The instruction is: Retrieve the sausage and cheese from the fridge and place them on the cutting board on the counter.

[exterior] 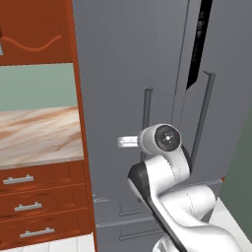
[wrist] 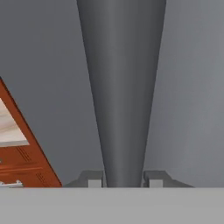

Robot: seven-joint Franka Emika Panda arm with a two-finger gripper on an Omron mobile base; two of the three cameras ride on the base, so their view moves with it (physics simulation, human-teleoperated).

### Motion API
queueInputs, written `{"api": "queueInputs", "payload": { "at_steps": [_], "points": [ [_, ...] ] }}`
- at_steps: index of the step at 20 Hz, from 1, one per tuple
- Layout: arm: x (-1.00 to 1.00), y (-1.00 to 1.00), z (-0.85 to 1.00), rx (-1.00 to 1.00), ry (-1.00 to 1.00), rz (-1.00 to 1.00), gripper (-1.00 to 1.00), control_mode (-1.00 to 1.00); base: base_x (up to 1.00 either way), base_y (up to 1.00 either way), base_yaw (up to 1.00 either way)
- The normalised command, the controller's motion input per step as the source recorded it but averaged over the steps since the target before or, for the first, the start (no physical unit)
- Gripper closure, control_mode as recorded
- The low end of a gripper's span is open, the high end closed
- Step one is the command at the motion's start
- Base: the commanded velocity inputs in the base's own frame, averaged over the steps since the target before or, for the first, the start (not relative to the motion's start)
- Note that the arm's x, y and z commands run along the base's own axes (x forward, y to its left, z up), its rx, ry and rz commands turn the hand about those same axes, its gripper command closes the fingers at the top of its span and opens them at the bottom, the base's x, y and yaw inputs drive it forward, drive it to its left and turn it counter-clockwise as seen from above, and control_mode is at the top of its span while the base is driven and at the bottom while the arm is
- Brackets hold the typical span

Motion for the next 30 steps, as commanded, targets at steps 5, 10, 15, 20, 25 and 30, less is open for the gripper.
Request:
{"api": "queueInputs", "payload": {
  "at_steps": [5,10,15,20,25,30],
  "points": [
    [-0.28,0.36,0.0,0.0,-0.13,0.0,1.0,-1.0,0.0,0.0,0.0],
    [-0.29,0.41,0.0,0.0,-0.13,0.0,1.0,-1.0,0.0,0.0,0.0],
    [-0.2,0.35,0.0,0.01,-0.12,0.0,1.0,-1.0,0.0,0.0,0.0],
    [-0.13,0.25,-0.01,0.03,-0.11,0.0,1.0,-1.0,0.0,0.0,0.0],
    [0.0,-0.05,-0.04,0.04,-0.05,0.0,1.0,-1.0,0.0,0.0,0.0],
    [-0.06,-0.02,0.0,0.02,-0.1,0.01,1.0,-1.0,0.0,0.0,0.0]
  ]
}}
